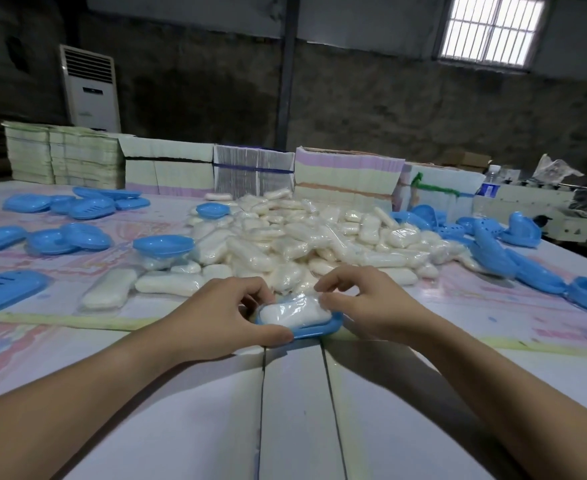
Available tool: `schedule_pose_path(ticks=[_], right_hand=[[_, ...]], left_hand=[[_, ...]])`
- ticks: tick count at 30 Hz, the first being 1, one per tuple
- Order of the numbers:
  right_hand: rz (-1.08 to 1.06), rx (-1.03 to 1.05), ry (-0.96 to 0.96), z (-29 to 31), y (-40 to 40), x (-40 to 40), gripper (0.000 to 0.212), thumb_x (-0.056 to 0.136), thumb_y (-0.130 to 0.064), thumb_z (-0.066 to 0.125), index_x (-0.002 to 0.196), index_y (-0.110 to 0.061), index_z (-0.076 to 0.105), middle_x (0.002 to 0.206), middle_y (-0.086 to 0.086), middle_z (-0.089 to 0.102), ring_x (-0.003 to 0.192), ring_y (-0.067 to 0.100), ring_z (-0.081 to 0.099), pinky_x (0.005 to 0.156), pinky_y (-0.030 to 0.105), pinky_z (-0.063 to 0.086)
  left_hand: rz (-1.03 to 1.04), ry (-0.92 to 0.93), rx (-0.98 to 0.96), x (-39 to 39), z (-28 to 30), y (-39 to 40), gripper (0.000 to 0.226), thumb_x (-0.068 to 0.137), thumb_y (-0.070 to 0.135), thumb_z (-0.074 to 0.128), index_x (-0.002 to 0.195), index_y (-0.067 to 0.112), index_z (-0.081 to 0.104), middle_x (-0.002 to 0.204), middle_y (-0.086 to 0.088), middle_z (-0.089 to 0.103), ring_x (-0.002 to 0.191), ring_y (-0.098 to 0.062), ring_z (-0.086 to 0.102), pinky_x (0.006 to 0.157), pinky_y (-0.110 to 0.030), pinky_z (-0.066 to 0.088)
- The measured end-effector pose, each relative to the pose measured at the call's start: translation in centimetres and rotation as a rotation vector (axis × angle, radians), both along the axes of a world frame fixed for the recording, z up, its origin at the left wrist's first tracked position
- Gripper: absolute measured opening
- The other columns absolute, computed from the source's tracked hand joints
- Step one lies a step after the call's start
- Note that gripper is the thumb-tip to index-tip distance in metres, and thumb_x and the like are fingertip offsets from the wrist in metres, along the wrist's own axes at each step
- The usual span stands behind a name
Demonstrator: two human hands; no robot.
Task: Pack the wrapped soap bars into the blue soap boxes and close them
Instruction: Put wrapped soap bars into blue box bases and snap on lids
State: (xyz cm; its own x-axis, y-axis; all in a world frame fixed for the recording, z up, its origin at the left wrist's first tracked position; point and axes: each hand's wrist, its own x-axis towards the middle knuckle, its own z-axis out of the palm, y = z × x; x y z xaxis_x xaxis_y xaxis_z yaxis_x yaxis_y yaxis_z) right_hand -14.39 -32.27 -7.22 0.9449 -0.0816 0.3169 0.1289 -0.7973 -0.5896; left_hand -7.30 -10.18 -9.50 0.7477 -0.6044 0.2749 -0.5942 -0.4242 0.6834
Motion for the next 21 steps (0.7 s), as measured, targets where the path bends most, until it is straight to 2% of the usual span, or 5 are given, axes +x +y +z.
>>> schedule_pose_path(ticks=[4, 12, 15, 17, 21], right_hand=[[-0.010, 0.064, 0.035, -0.2, -0.2, 0.0, 0.016, 0.081, -0.018, 0.071, 0.095, -0.024, 0.076, 0.086, -0.015, 0.067, 0.075, -0.001, 0.058, 0.071, 0.015, 0.044], [0.036, -0.287, -0.077, 0.3, 0.1, -0.1, 0.028, 0.087, -0.025, 0.064, 0.112, -0.035, 0.068, 0.081, -0.020, 0.069, 0.092, -0.010, 0.052, 0.078, 0.008, 0.037], [-0.002, -0.378, -0.119, 0.5, 0.3, 0.8, 0.026, 0.089, -0.030, 0.061, 0.114, -0.036, 0.066, 0.080, -0.024, 0.060, 0.089, -0.001, 0.050, 0.079, 0.019, 0.041], [-0.026, -0.363, -0.159, 0.8, 0.7, 1.9, 0.030, 0.089, -0.031, 0.061, 0.119, -0.034, 0.064, 0.090, -0.021, 0.060, 0.097, 0.009, 0.053, 0.085, 0.032, 0.045], [-0.053, -0.254, -0.109, 0.8, 1.7, 4.3, 0.054, 0.088, -0.024, 0.061, 0.140, -0.030, 0.049, 0.131, -0.003, 0.059, 0.122, 0.021, 0.048, 0.102, 0.037, 0.040]], left_hand=[[-0.005, 0.012, 0.001, -0.1, 0.1, 0.1, 0.047, 0.046, 0.065, 0.074, 0.084, 0.038, 0.067, 0.081, 0.016, 0.069, 0.059, -0.001, 0.059, 0.051, -0.016, 0.048], [0.009, -0.005, 0.024, 0.2, -0.2, 0.1, 0.049, 0.046, 0.064, 0.072, 0.086, 0.037, 0.066, 0.084, 0.020, 0.069, 0.069, -0.004, 0.063, 0.059, -0.018, 0.049], [-0.002, 0.005, 0.012, 0.3, -0.3, 0.0, 0.047, 0.047, 0.064, 0.071, 0.086, 0.038, 0.065, 0.082, 0.018, 0.069, 0.058, -0.001, 0.058, 0.054, -0.014, 0.045], [-0.007, 0.003, 0.017, 0.4, -0.3, 0.0, 0.047, 0.048, 0.065, 0.071, 0.086, 0.039, 0.065, 0.080, 0.017, 0.069, 0.056, 0.000, 0.055, 0.054, -0.013, 0.043], [-0.010, 0.007, 0.018, 0.6, -0.4, -0.2, 0.044, 0.048, 0.064, 0.070, 0.085, 0.040, 0.065, 0.077, 0.020, 0.068, 0.055, 0.002, 0.055, 0.053, -0.012, 0.042]])
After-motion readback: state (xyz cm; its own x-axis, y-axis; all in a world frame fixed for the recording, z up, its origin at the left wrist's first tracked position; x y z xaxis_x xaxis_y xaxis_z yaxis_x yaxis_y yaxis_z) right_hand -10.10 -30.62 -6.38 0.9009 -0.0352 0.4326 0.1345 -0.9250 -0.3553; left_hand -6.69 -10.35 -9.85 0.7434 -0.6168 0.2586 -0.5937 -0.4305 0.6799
